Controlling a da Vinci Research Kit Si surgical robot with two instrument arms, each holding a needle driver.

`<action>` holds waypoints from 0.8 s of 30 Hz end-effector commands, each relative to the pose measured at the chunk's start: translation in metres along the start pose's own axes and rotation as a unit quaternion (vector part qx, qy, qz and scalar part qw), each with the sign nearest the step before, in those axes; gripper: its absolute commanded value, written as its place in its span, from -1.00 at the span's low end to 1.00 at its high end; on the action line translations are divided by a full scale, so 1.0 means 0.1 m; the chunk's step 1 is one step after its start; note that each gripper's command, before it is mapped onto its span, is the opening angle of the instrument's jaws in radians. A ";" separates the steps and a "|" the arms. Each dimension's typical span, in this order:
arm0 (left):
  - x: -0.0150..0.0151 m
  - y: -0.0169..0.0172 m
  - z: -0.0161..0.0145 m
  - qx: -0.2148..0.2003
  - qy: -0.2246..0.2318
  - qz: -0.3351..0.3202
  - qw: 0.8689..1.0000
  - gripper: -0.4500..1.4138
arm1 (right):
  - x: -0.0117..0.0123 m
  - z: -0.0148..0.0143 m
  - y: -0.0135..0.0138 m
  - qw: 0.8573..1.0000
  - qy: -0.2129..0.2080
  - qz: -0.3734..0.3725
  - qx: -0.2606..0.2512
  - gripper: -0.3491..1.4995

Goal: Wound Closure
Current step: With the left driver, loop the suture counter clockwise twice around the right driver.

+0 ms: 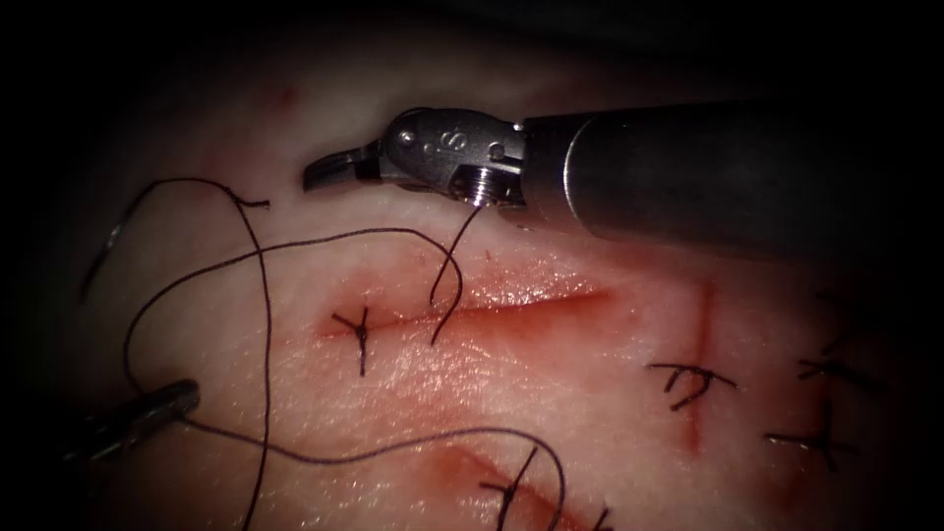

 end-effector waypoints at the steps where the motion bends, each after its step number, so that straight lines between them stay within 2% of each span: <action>1: 0.002 -0.005 0.005 0.008 0.003 0.008 1.000 -1.00 | 0.000 0.021 0.012 0.999 -0.013 0.019 0.040 -1.00; 2: 0.002 -0.005 0.005 0.008 0.003 0.008 1.000 -1.00 | 0.000 0.021 0.012 0.999 -0.013 0.019 0.040 -1.00; 4: 0.004 -0.010 0.002 0.011 0.004 0.014 1.000 -1.00 | -0.007 0.030 0.009 0.995 -0.019 0.044 0.084 -1.00; 5: 0.004 -0.015 -0.001 0.014 0.008 0.020 1.000 -1.00 | -0.015 0.039 0.001 0.989 -0.018 0.066 0.128 -1.00; 6: 0.003 -0.018 -0.003 0.015 0.010 0.022 1.000 -1.00 | -0.019 0.041 -0.004 0.987 -0.021 0.075 0.142 -1.00; 11: -0.005 -0.025 -0.002 0.022 0.016 0.020 0.999 -1.00 | -0.030 0.046 -0.025 0.978 -0.003 0.102 0.183 -1.00; 14: -0.014 -0.025 0.007 0.020 0.018 0.018 0.999 -1.00 | -0.031 0.042 -0.038 0.970 0.030 0.122 0.210 -1.00; 15: -0.019 -0.023 0.017 0.021 0.020 0.018 0.999 -1.00 | -0.027 0.037 -0.044 0.967 0.056 0.129 0.214 -1.00; 16: -0.019 -0.023 0.017 0.021 0.020 0.018 0.999 -1.00 | -0.027 0.037 -0.044 0.967 0.056 0.129 0.214 -1.00; 20: -0.028 -0.011 0.037 0.024 0.025 0.012 0.999 -1.00 | -0.021 0.024 -0.051 0.963 0.103 0.145 0.201 -1.00; 21: -0.032 -0.004 0.047 0.018 0.033 0.006 0.999 -1.00 | -0.018 0.017 -0.054 0.958 0.136 0.167 0.189 -1.00; 23: -0.033 0.000 0.051 0.015 0.035 0.003 0.999 -1.00 | -0.017 0.015 -0.056 0.954 0.150 0.181 0.186 -1.00; 24: -0.037 0.010 0.062 0.006 0.039 -0.004 0.999 -1.00 | -0.017 0.009 -0.064 0.941 0.197 0.202 0.188 -1.00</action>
